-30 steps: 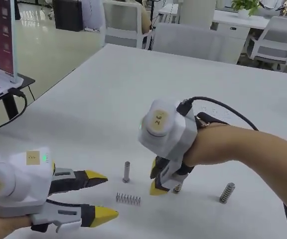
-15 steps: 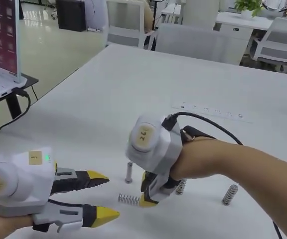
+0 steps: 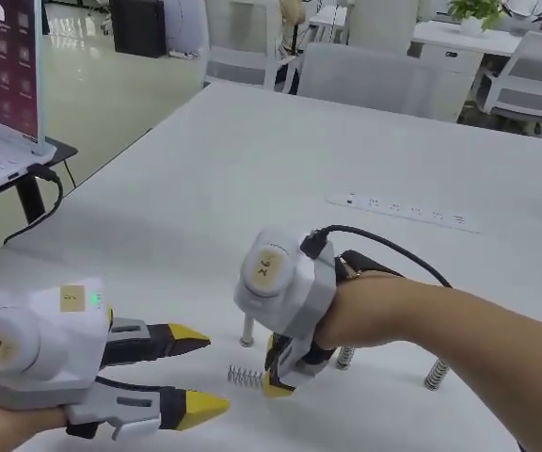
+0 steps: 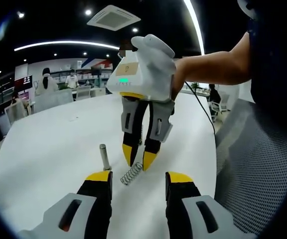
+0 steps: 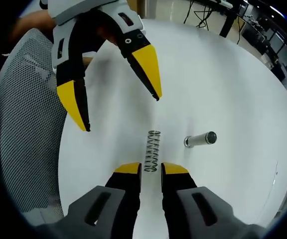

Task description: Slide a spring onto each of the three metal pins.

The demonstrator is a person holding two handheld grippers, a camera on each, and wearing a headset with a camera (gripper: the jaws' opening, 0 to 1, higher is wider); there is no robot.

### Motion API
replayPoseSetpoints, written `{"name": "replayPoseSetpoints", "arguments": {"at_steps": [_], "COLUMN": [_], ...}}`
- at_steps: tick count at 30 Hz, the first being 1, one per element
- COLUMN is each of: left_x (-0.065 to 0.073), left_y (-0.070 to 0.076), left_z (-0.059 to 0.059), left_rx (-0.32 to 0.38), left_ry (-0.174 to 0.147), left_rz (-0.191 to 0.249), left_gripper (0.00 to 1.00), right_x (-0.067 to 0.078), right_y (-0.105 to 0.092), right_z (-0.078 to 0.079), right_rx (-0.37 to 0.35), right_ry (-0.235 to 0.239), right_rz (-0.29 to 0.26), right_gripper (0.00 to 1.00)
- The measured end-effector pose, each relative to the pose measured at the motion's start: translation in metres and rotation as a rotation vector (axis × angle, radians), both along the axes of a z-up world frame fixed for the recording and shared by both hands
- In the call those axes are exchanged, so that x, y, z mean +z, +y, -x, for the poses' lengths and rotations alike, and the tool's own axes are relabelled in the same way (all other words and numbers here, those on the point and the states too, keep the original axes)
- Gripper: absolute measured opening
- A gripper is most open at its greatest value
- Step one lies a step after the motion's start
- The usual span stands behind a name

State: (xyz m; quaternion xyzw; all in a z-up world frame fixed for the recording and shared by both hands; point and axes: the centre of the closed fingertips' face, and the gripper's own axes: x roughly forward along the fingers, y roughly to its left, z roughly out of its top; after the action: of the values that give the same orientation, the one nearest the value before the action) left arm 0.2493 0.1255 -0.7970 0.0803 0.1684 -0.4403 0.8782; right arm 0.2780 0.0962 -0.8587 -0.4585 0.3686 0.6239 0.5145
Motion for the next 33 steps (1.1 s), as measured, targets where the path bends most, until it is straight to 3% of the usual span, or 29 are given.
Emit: {"name": "replayPoseSetpoints", "arguments": {"at_steps": [16,26,33], "left_x": [-0.003,-0.004,-0.003], "left_y": [0.001,-0.008,-0.013], "left_z": [0.0,0.002,0.003], "left_rx": [-0.005,-0.029,-0.047], "left_ry": [0.006,0.005,0.0], "left_rz": [-0.007,-0.026,-0.025], "left_gripper": [0.35,0.34,0.31], "right_x": [-0.002,0.012,0.03], "right_y": [-0.001,-0.006,-0.009], "right_z": [-0.001,0.009,0.024], "right_rx": [-0.003,0.01,0.024], "right_ry": [-0.017,-0.01,0.021], "right_rz": [0.005,-0.004,-0.028], "right_gripper": [0.08,0.08,0.08]}}
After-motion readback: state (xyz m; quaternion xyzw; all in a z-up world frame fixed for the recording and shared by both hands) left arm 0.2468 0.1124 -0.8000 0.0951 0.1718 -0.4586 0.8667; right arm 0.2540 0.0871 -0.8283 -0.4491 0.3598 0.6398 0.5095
